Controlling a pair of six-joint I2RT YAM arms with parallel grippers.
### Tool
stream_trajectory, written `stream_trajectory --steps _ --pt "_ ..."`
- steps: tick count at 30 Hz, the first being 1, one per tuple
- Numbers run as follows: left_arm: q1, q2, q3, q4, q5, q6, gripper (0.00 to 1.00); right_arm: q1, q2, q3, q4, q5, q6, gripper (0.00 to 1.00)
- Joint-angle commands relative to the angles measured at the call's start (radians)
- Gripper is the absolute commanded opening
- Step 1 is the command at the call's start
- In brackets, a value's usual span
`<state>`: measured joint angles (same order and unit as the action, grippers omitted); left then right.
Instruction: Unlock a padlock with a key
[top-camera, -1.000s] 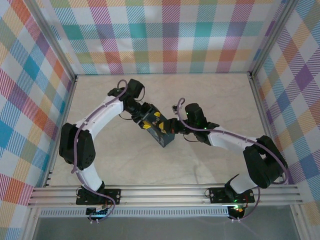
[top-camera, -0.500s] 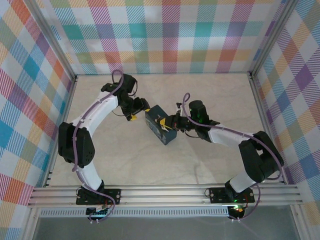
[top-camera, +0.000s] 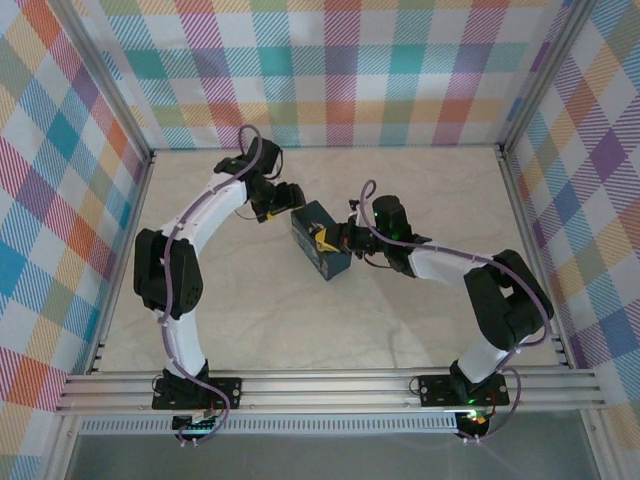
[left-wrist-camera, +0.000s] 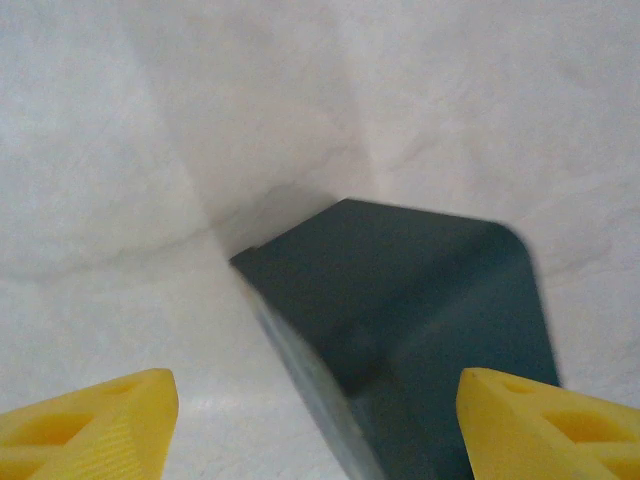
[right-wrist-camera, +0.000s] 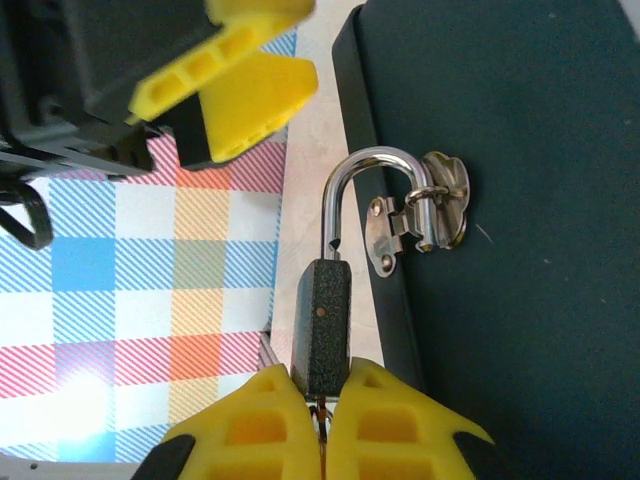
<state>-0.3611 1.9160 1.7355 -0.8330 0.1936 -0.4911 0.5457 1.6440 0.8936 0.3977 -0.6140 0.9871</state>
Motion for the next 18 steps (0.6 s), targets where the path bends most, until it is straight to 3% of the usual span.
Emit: stream_trajectory --steps 1,11,18 --pt "0.010 0.030 0.103 0.007 0.035 0.077 0.73 -0.009 -0.013 0.089 -0.194 -0.015 -0.158 0.01" --pt "0.007 0.246 0.320 -0.058 0.070 0.187 0.75 -0.065 0.008 0.293 -0.602 -0.120 -0.417 0.02" --pt "-0.014 0.258 0.315 -0.082 0.105 0.202 0.73 -0.091 0.036 0.309 -0.613 -0.144 -0.446 0.03"
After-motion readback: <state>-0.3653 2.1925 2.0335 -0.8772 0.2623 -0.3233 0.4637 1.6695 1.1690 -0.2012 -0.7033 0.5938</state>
